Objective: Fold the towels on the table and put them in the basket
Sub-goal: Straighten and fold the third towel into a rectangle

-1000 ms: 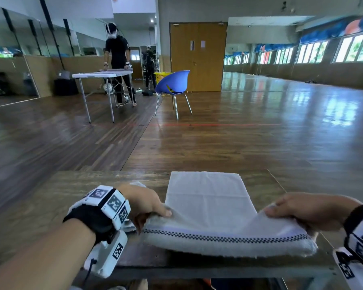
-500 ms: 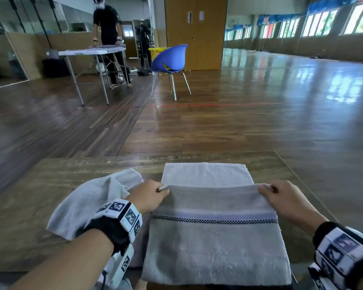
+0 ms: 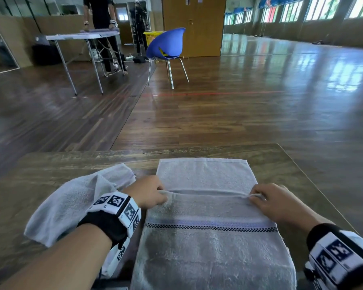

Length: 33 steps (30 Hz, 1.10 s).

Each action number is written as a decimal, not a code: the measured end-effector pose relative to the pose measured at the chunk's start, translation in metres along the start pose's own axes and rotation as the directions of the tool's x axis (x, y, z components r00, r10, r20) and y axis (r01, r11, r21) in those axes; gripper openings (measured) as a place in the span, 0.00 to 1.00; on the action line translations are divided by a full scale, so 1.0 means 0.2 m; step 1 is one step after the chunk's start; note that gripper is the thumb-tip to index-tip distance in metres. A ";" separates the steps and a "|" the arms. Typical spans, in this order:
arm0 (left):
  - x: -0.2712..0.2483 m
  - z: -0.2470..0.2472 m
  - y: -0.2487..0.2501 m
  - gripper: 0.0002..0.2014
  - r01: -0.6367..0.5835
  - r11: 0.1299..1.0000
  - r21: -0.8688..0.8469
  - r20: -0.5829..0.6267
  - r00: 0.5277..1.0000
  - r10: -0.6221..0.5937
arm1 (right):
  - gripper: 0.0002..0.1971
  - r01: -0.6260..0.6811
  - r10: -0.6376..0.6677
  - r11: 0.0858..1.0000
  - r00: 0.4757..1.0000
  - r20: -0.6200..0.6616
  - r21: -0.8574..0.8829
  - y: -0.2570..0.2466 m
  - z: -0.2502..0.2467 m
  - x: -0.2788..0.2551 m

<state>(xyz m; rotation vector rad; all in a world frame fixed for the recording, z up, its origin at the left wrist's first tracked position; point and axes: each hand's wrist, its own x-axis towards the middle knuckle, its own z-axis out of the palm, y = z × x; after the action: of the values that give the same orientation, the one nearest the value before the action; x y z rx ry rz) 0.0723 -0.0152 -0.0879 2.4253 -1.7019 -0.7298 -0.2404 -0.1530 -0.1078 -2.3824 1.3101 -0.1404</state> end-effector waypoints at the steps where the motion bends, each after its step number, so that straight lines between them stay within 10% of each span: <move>1: 0.00 -0.01 0.01 0.19 0.006 1.000 0.011 0.031 1.000 -0.007 | 0.09 0.008 -0.007 1.000 1.000 0.018 -0.016 0.00 -0.02 -0.01; 6: -0.05 -0.08 0.04 0.16 -0.002 0.998 0.064 0.176 0.984 -0.010 | 0.11 0.072 -0.065 0.997 0.987 0.146 -0.043 0.00 -0.11 -0.07; 15: -0.06 -0.19 0.00 0.14 0.100 0.955 -0.280 0.205 0.978 -0.043 | 0.16 0.034 -0.034 0.978 0.999 -0.004 0.205 0.01 -0.20 -0.09; 19: -0.04 -0.19 -0.02 0.18 -0.001 0.953 -0.304 -0.060 0.998 -0.018 | 0.16 0.027 0.030 0.974 0.969 -0.246 0.224 0.00 -0.18 -0.03; 24: -0.03 -0.14 0.01 0.06 -0.124 0.960 -0.251 -0.451 0.892 -0.003 | 0.05 0.019 0.158 0.867 0.937 -0.311 0.497 -0.04 -0.13 0.06; 28: 0.01 -0.06 0.06 0.15 -0.047 0.996 -0.078 -0.244 0.969 0.027 | 0.30 -0.053 0.054 0.999 0.992 -0.117 0.011 -0.03 -0.04 0.10; 33: 0.05 0.03 0.21 0.17 -0.124 0.992 0.020 -0.032 0.992 0.124 | 0.40 -0.068 0.077 0.995 0.987 0.142 -0.070 -0.03 0.05 0.10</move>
<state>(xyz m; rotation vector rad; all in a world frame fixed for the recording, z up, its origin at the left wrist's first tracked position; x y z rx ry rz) 0.0365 -0.0392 -0.0829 2.3040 -1.8340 -0.6575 -0.2214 -0.1642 -0.1161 -2.3451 1.3489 0.0964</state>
